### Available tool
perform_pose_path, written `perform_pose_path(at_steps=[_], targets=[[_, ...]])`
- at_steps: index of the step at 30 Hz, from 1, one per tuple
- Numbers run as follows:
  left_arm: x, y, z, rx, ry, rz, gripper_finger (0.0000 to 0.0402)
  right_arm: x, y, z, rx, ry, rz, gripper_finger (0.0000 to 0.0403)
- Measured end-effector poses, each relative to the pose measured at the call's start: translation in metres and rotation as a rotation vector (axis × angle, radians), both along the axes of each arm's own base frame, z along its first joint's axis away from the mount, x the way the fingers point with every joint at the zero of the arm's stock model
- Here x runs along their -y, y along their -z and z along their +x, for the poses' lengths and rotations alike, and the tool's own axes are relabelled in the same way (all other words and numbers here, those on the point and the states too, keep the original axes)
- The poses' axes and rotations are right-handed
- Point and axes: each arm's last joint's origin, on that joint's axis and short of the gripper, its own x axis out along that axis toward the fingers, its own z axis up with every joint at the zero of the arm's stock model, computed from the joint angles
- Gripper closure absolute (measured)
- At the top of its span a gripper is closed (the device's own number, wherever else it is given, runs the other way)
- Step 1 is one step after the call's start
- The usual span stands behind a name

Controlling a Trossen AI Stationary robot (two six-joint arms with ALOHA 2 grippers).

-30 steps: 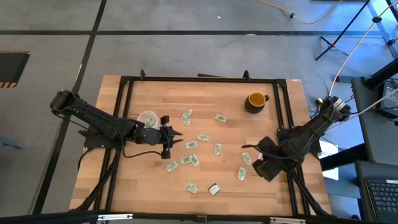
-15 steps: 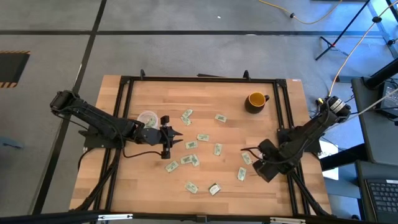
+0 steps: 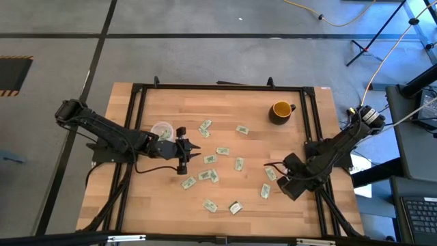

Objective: Pick and place Stevia / Truvia into bins
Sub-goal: Put the green stevia packet into the right transparent container, then put the white stevia packet into the left transparent container

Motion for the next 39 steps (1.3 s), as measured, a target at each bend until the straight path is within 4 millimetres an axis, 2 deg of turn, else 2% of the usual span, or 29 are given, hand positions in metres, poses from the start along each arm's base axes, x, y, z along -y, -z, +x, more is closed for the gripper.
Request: perform_pose_path(at_steps=[3,7,12,15,18,25,28,32,39], targets=[[0.000,0.000,0.000,0.000,0.000,0.000,0.0307,-0.002,-0.010,0.002,0.002,0.003,0.018,0.0296],[0.000,0.000,0.000,-0.001,0.001,0.000,0.0306,-0.006,-0.035,0.008,0.064,-0.002,0.027,0.0276],[0.000,-0.002,0.002,0.030,0.001,-0.010,0.0308,-0.008,-0.060,0.020,0.265,-0.167,-0.092,0.0272],[0.001,-0.008,0.005,0.100,0.002,-0.032,0.0307,-0.005,-0.064,0.030,0.372,-0.279,-0.196,0.0272],[-0.001,-0.010,0.007,0.120,0.006,-0.047,0.0307,0.001,-0.066,0.040,0.399,-0.387,-0.258,0.0272],[-0.020,-0.009,0.011,0.111,0.011,-0.158,0.0312,0.023,-0.076,0.067,0.470,-0.623,-0.345,0.0272],[-0.032,-0.009,0.013,0.113,-0.020,-0.180,0.0315,0.035,-0.076,0.072,0.532,-0.679,-0.351,0.0272],[-0.047,-0.009,0.015,0.112,-0.040,-0.205,0.0319,0.054,-0.060,0.070,0.651,-0.739,-0.308,0.0272],[-0.081,-0.004,0.012,0.058,-0.079,-0.246,0.0322,0.077,-0.031,0.042,0.833,-0.754,-0.335,0.0272]])
